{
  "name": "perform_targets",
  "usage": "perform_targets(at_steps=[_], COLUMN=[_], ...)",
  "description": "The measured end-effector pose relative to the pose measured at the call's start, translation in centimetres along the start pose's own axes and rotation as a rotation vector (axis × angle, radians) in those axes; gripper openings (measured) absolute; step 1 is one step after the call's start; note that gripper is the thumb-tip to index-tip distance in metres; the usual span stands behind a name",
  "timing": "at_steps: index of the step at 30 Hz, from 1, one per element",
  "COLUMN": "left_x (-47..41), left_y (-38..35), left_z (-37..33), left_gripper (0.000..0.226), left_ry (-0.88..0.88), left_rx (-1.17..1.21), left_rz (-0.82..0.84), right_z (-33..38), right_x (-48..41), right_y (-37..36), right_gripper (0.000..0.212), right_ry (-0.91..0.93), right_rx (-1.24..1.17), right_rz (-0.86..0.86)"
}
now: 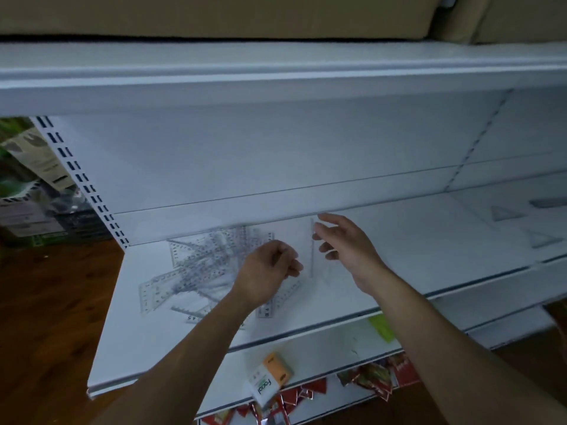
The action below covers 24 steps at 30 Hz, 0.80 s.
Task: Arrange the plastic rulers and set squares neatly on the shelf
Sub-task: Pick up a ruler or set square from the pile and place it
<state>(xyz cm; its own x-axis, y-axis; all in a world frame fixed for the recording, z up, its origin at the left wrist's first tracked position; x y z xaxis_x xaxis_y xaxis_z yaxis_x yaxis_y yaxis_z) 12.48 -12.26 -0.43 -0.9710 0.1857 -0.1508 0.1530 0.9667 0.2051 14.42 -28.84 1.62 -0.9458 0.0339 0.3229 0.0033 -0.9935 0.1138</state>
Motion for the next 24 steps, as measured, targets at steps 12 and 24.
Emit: perform_targets(at_steps=[12, 24], left_x=[-2.6, -4.6], left_y=[-21.5, -44.4], left_z=[-5.1, -9.2], left_gripper=[0.005, 0.011], left_ry=[-0.036, -0.202], left_rx=[0.120, 0.103], left_rz=[0.114, 0.271], right_z=[-2.5, -9.4], right_x=[5.2, 10.0], right_y=[23.4, 46.0], right_gripper=[0.005, 0.003], right_ry=[0.048, 0.013], right_rx=[-0.212, -0.306], right_rz=[-0.242, -0.424])
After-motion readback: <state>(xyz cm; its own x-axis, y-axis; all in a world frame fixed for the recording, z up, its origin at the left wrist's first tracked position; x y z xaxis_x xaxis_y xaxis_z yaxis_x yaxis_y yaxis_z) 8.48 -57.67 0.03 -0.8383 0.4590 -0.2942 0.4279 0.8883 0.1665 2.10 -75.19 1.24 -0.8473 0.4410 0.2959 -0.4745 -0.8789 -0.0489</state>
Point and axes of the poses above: each hand's wrist, its own x-axis away from the middle knuckle, its own y-axis out of the back of the hand, z = x × y, the point moved 7 cm from there along -x, towards the middle knuckle, and after that the axes turned 12 degrees about -y, right-handed, at the moved point
